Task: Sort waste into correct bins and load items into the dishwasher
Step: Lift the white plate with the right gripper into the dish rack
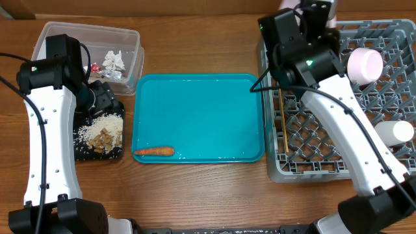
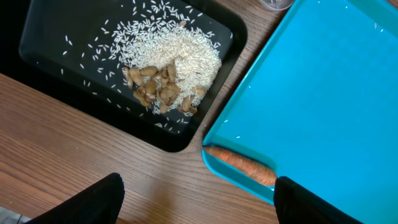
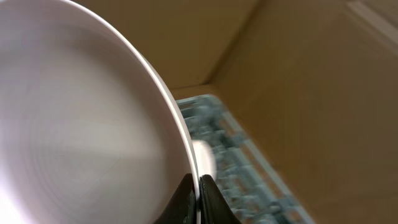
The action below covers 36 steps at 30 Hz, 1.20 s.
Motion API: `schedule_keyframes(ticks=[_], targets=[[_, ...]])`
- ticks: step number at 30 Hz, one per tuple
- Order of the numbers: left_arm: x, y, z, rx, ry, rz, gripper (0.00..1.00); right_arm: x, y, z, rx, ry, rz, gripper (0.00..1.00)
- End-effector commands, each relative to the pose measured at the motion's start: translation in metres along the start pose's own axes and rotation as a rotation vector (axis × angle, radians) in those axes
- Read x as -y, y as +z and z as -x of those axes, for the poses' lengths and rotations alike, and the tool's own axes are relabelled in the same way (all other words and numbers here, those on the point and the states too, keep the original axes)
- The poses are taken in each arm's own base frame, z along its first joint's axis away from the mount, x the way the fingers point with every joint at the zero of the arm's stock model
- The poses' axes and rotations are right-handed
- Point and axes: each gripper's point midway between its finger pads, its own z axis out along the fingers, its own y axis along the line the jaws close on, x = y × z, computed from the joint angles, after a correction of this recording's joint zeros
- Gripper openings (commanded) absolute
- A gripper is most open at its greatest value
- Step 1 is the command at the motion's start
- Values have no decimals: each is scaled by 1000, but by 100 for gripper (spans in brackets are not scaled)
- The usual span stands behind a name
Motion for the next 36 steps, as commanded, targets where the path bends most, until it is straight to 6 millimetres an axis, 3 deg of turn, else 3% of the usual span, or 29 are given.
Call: schedule_keyframes(ticks=[1,8,16,25,30,33,36], targets=[[-1,-2,1,6,-17,0,79,27,13,5,42,-20,-211,4],[-1,-2,1,6,-18,0,79,-9,39,-41,-56,-157,-160,4],[-1,-2,1,6,-17,0,79,-49,54,-97,-160,-188,-38,4],[-1,-2,1,9,-18,-2,79,-63,44,-104,-149,-208,-2,4],[-1,-2,1,8,-18,-1,79,-100,21,-115,-186,-214,171,5],[-1,-2,1,7,-17,-1,79,-133,1,-136,-289,-213,377,31],[-1,-2,0,5,-17,0,80,-149,-11,-149,-364,-211,496,39]])
